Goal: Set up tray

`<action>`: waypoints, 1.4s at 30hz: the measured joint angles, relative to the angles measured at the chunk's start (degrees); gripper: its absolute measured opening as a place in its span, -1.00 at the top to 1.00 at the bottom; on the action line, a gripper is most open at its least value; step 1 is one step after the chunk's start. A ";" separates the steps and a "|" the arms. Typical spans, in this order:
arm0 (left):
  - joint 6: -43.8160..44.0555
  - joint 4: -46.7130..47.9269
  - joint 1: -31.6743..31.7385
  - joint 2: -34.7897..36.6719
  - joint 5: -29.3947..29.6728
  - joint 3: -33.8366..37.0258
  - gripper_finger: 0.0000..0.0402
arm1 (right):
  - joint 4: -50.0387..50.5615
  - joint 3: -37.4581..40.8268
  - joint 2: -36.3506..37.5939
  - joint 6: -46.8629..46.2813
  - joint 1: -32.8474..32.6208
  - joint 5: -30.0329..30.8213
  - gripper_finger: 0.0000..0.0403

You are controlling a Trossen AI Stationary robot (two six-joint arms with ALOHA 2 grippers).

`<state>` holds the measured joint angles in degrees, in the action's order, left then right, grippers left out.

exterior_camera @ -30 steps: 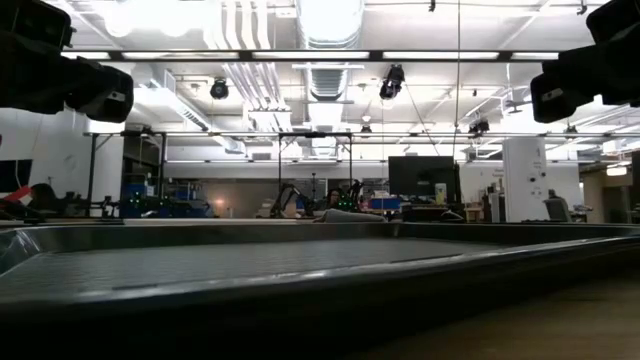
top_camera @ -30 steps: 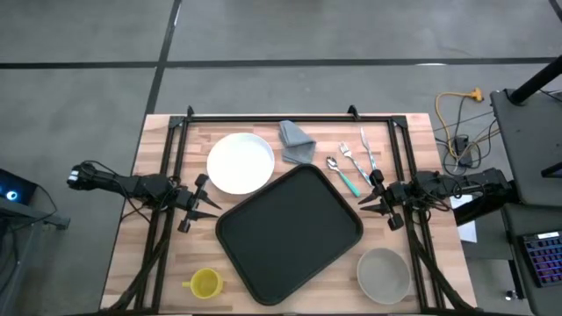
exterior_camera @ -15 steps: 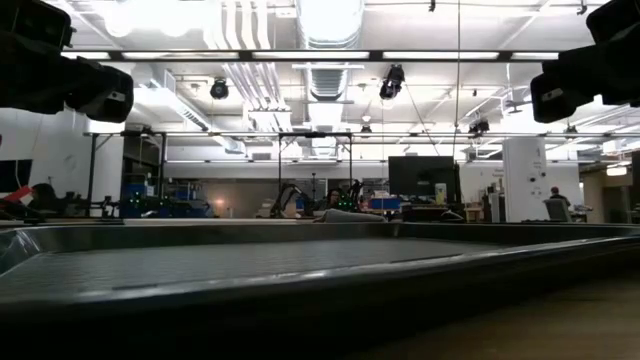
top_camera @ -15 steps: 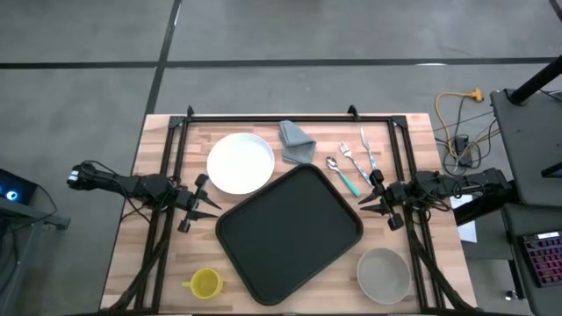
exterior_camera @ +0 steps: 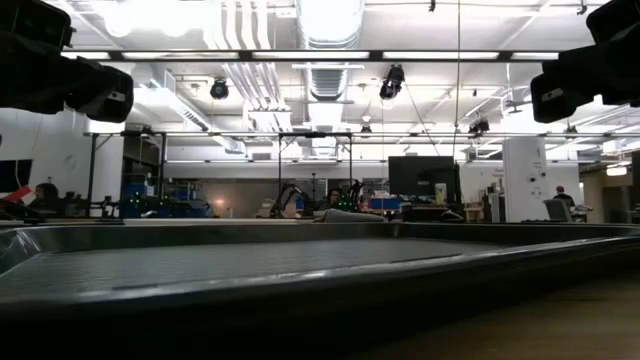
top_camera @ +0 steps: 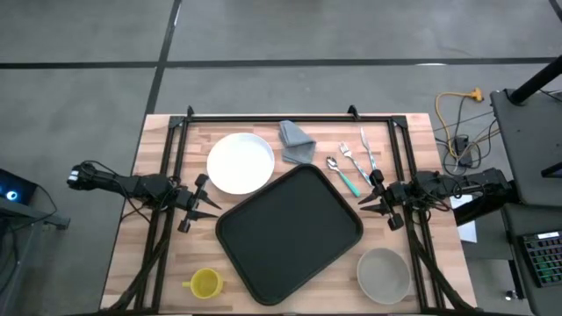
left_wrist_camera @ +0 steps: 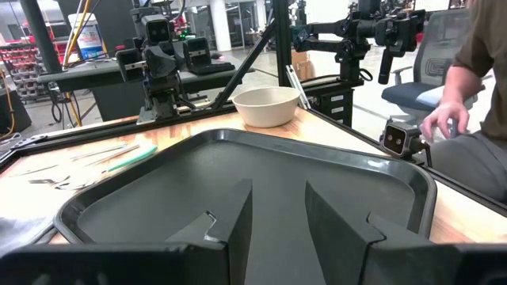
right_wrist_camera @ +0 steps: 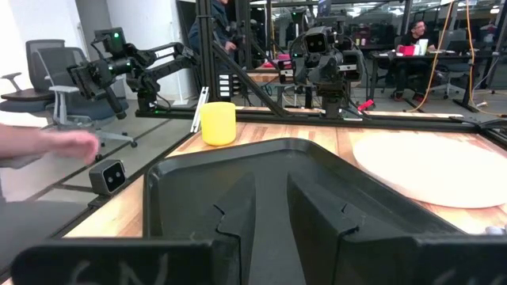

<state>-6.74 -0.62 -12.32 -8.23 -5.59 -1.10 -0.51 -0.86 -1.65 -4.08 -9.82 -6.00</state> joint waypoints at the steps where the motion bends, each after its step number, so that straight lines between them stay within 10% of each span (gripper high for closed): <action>1: -0.01 -0.01 0.00 0.00 -0.01 0.01 0.48 | 0.02 -0.01 0.00 0.01 -0.01 0.02 0.66; 42: -2.91 -4.37 0.02 -0.02 0.84 0.02 0.48 | 0.02 -0.01 0.00 0.00 0.00 0.02 0.66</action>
<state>-9.66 -4.99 -12.29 -8.25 -4.74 -1.08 -0.49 -0.87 -1.65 -4.08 -9.82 -5.98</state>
